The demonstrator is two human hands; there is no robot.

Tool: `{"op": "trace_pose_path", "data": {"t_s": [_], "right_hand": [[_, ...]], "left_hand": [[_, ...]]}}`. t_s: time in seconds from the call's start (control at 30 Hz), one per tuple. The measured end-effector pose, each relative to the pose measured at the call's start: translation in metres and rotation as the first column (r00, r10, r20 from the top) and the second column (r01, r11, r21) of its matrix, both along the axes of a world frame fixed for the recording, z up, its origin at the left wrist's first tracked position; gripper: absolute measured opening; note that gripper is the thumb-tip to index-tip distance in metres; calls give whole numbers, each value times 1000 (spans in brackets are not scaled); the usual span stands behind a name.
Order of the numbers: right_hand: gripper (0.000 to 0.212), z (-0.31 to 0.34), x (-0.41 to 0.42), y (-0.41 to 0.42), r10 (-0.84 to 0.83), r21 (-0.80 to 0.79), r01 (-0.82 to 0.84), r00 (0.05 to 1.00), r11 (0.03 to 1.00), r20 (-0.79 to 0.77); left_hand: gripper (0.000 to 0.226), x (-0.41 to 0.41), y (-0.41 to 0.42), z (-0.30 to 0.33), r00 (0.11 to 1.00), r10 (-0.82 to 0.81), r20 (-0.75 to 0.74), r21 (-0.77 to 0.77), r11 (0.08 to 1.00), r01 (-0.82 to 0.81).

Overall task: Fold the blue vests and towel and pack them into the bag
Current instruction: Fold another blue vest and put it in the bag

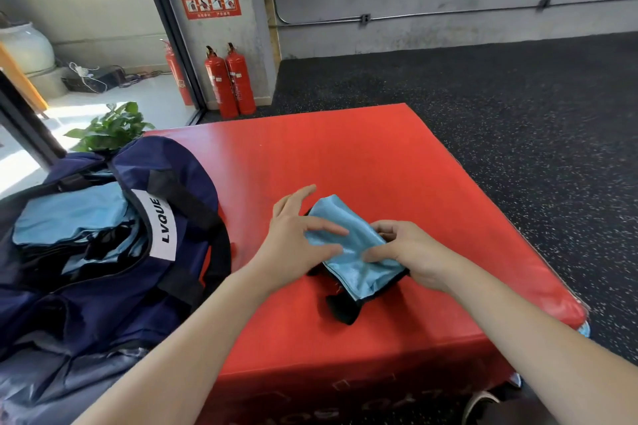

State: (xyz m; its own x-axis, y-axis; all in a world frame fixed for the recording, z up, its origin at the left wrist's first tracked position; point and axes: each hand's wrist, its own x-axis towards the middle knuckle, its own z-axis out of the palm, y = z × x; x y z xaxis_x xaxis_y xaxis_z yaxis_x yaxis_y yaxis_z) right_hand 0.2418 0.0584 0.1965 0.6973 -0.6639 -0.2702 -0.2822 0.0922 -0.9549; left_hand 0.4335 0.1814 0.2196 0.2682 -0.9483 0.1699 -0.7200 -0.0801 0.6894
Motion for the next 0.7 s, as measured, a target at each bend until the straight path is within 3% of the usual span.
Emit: {"op": "trace_pose_path", "data": {"t_s": [0.07, 0.17, 0.37, 0.53, 0.6, 0.7], "right_hand": [[30, 7, -1, 1, 56, 22, -57, 998, 998, 31], [29, 16, -3, 7, 133, 40, -135, 990, 990, 53], [29, 26, 0, 24, 209, 99, -214, 976, 972, 63], [39, 27, 11, 45, 312, 131, -308, 950, 942, -9], [40, 24, 23, 57, 259, 51, -259, 966, 965, 10], [55, 19, 45, 73, 64, 15, -67, 982, 998, 175]], "left_hand": [[30, 9, 4, 11, 985, -54, -166, 74, 995, 67], [23, 18, 13, 19, 892, -117, -436, 123, 975, 188], [16, 20, 42, 26, 943, -2, -333, 152, 987, 56], [23, 36, 71, 25, 930, 137, -340, -35, 987, -158], [23, 43, 85, 27, 924, 185, -335, -85, 971, -225], [31, 51, 107, 30, 933, 225, -280, -144, 951, -272]]}}
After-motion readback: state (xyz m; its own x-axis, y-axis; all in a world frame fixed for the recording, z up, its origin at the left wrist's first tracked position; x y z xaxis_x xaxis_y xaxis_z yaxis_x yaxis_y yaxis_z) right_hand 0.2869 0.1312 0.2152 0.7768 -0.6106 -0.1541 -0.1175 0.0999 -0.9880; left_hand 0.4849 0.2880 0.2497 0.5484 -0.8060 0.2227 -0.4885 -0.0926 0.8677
